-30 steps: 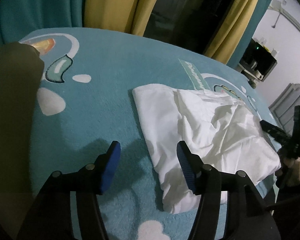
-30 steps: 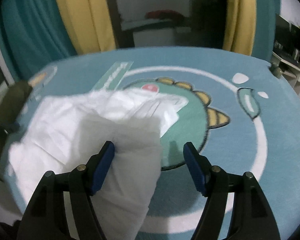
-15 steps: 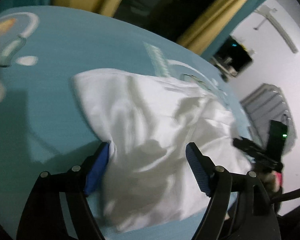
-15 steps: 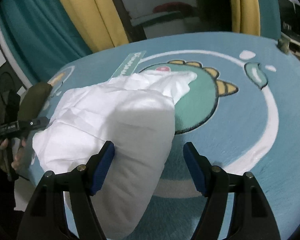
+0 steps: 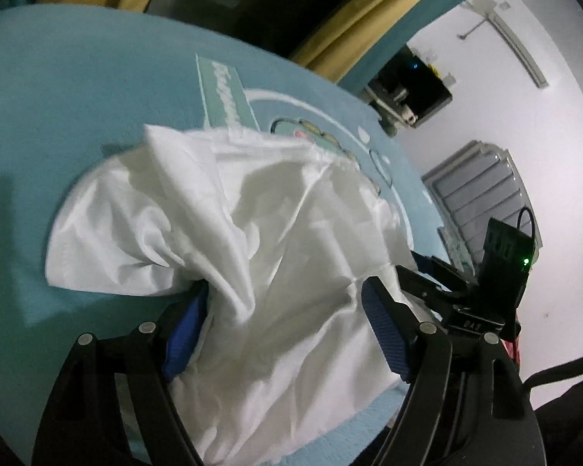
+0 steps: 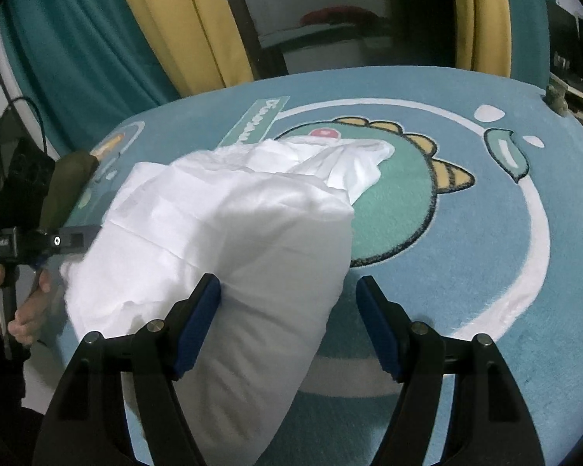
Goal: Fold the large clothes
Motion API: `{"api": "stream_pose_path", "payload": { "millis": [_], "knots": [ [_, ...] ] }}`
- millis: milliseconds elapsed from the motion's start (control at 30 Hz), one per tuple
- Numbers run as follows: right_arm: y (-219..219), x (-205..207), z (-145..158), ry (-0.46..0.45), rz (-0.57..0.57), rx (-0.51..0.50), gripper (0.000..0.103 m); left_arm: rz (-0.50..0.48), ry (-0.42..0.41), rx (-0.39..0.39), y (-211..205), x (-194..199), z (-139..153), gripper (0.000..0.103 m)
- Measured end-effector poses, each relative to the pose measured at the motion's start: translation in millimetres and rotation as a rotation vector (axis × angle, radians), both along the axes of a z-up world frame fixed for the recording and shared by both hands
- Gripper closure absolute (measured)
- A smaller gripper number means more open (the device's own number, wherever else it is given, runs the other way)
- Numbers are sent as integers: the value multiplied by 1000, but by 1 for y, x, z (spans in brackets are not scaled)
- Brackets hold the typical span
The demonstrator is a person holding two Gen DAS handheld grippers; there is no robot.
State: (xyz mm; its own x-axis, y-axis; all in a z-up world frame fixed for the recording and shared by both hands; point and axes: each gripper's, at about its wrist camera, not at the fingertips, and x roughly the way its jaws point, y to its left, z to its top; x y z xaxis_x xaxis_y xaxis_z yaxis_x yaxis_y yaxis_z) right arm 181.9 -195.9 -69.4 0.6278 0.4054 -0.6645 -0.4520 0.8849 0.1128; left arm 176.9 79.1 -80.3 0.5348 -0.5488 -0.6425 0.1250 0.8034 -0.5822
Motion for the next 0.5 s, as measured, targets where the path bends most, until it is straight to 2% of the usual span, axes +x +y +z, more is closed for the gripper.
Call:
{"api": "stream_pose_path", "payload": {
  "millis": [133, 233, 300, 400, 500],
  "knots": [
    [-14, 2, 6, 0, -9, 48, 30, -16, -20, 0, -2, -3, 5, 21],
    [-10, 11, -4, 37, 1, 41, 30, -36, 0, 10, -11, 3, -3, 17],
    [1, 15, -11, 37, 14, 25, 30, -29, 27, 60, -23, 10, -8, 15],
    [19, 14, -12, 11, 32, -7, 30, -20, 20, 127, -38, 17, -9, 9],
    [23, 14, -10, 14, 46, -11, 30, -40, 19, 257, -45, 18, -8, 10]
  ]
}}
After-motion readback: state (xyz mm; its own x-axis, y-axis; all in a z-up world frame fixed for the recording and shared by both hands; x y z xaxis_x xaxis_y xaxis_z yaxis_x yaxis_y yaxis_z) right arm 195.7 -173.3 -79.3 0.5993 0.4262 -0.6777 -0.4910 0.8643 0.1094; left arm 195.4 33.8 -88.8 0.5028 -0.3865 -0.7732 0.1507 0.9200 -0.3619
